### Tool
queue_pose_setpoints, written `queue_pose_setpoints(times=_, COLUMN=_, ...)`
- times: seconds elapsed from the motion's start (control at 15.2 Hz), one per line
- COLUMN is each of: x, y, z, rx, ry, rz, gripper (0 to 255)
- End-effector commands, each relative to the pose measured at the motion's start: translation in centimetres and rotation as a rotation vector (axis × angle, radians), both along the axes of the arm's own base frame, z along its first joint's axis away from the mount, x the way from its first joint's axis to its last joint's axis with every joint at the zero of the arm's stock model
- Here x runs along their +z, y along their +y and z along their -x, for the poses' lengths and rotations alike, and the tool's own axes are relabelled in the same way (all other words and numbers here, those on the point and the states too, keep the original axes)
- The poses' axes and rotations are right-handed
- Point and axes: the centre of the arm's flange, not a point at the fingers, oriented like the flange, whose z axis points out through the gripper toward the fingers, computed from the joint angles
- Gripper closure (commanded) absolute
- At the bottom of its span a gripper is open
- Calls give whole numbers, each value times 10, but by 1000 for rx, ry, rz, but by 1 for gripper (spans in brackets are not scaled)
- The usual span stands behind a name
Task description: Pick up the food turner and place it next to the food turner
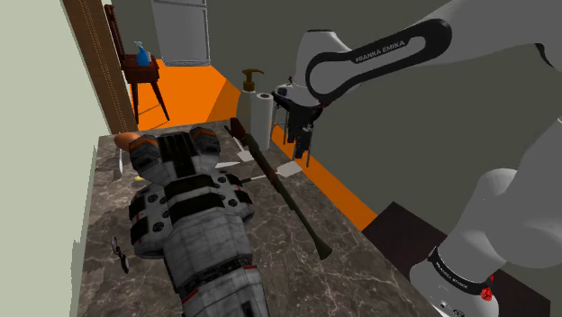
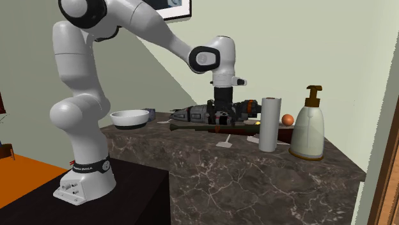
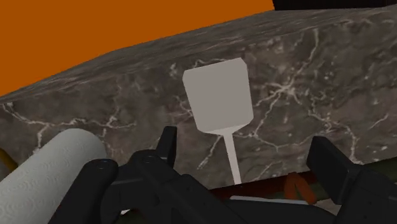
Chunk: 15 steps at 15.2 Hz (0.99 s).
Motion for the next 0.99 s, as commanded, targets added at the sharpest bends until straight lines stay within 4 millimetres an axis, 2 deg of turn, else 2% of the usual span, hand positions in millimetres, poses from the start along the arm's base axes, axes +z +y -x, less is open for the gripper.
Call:
queue_pose_setpoints(times=0.0, x=-16, y=24, z=-10, rx=93, ry=-6, rz=-2, gripper=0)
queue_pose_setpoints(times=0.26, x=-44, y=66, z=-23, rx=271, ry=-17, rz=-6, gripper=0)
queue_pose_setpoints(times=0.79, x=-86, y=72, z=-24, rx=285, ry=-18, rz=-6, gripper=0)
queue_pose_setpoints(times=0.92, x=-86, y=72, z=-24, rx=285, ry=-18, rz=-6, gripper=0)
